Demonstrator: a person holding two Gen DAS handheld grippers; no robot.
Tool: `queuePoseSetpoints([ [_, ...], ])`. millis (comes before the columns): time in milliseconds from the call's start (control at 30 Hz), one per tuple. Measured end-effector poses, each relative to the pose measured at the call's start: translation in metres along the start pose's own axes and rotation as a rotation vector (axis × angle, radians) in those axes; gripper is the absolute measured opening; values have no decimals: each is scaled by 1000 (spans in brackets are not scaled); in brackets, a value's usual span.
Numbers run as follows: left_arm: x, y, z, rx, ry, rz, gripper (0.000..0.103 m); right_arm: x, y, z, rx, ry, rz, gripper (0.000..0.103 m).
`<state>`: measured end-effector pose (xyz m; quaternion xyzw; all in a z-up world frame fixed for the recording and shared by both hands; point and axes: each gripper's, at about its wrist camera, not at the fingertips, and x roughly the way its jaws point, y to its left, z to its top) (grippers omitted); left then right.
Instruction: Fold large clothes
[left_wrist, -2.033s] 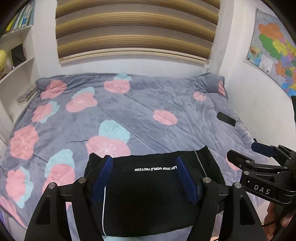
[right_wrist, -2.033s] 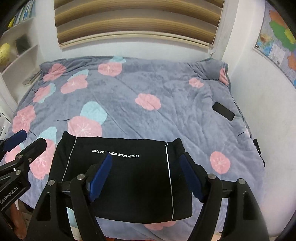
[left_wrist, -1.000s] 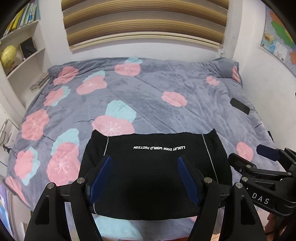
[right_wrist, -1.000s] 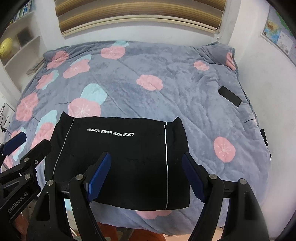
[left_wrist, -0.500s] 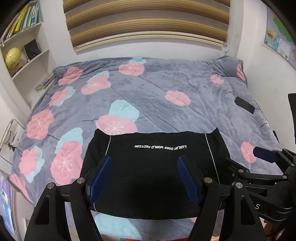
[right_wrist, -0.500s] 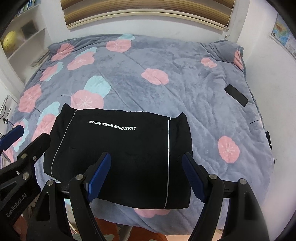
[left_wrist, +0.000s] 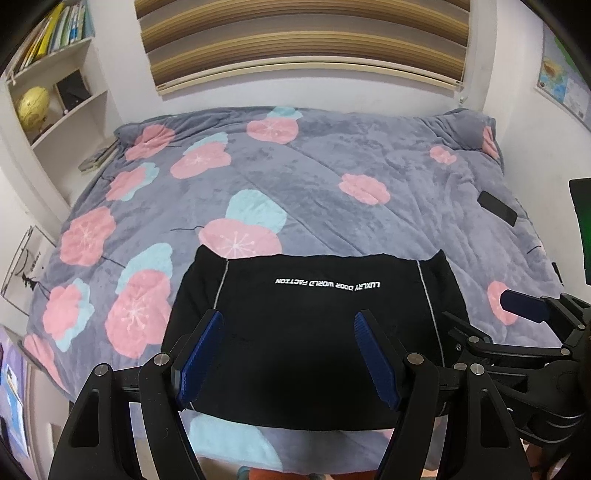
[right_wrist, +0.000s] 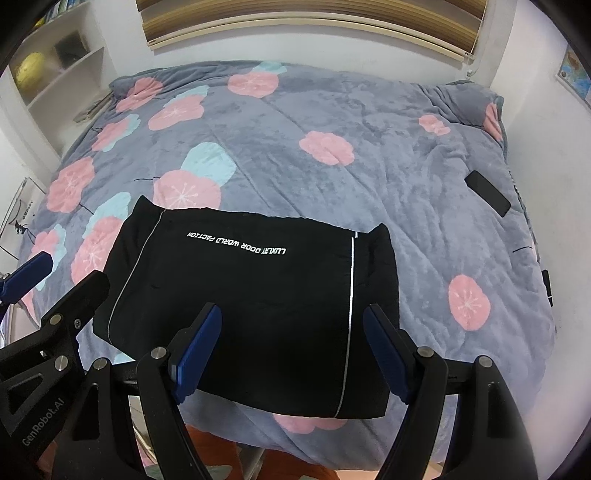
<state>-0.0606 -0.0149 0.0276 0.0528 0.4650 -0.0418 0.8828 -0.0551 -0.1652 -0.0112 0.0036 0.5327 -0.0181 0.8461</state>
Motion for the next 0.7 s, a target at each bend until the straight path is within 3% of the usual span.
queuePoseSetpoints([
  [467,5,9,0,-17,2,38,75,5,-3,-1,8,8,-15,80],
  [633,7,16,-2,-31,-12,82,75,6,-3,0,9,11,-17,80],
  [700,10,19,-2,-37,7,64,75,6,-3,0,10,11,-19,80],
])
